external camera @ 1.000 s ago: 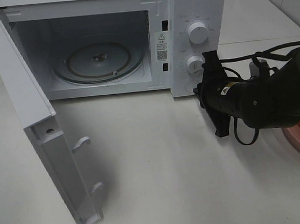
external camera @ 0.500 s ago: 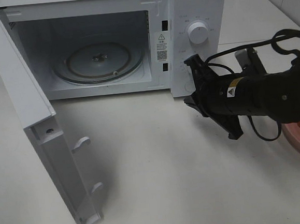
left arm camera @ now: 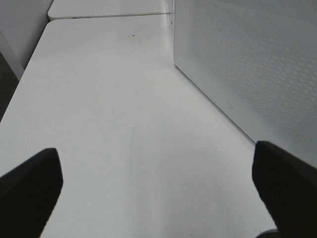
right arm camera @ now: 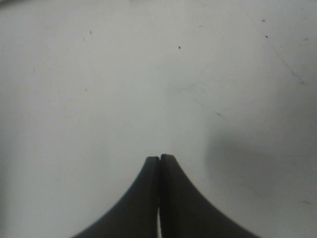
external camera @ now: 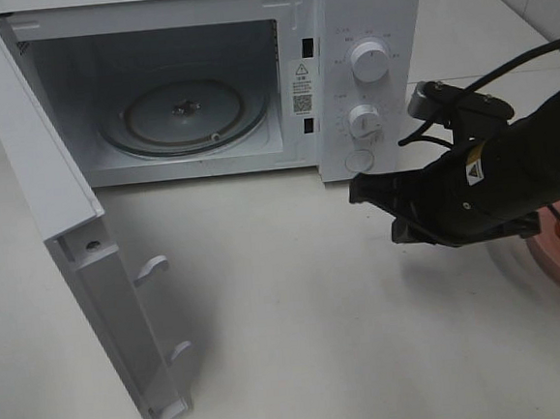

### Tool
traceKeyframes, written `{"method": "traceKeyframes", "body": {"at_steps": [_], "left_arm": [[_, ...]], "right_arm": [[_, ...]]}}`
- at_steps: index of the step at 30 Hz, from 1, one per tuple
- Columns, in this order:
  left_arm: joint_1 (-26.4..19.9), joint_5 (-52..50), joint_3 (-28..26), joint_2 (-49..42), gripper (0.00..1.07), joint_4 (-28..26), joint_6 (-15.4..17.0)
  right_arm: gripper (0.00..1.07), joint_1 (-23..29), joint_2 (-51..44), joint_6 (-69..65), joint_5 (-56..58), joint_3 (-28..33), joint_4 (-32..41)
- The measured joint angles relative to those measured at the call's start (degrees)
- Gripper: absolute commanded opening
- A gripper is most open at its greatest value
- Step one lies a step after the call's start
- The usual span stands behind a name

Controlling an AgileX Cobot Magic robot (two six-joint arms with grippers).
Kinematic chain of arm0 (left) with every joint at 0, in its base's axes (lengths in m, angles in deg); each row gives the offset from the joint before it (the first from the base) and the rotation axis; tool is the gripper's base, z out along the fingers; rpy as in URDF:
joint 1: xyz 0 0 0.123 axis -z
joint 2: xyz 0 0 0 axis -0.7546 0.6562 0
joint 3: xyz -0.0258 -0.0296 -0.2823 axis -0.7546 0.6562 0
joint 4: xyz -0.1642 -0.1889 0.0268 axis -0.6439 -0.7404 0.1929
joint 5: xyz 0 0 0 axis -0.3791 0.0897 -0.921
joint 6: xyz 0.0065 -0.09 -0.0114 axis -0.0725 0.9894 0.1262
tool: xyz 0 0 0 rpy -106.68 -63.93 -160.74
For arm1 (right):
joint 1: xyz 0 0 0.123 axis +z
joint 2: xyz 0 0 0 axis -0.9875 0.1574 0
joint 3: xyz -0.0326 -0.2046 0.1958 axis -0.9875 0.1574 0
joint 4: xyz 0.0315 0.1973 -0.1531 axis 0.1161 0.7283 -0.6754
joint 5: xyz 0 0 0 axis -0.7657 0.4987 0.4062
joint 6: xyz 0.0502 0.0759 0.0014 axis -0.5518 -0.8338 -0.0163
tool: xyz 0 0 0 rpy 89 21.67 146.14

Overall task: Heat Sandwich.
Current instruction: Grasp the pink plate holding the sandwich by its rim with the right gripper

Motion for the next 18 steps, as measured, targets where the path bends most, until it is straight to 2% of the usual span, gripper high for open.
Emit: {"method": "traceKeyframes", "body": {"at_steps": [4, 8, 14, 18], "left_arm": [[0.0, 0.0, 0.0, 0.0, 0.99, 0.0, 0.0], [0.0, 0.0, 0.0, 0.0, 0.99, 0.0, 0.0], [0.0, 0.0, 0.0, 0.0, 0.99, 0.0, 0.0], [0.0, 0.0, 0.0, 0.0, 0.99, 0.0, 0.0]], "right_arm": [[0.04, 0.0, -2.64, 14.84, 8.71, 0.0, 0.0], [0.05, -0.52, -4.3, 22.98, 15.24, 0.0, 0.0], [0.07, -4.07, -6.19, 25.9, 22.29, 0.0, -0.17], [0.12, -8.19, -8.88, 26.36, 26.47, -0.29, -2.06]]}}
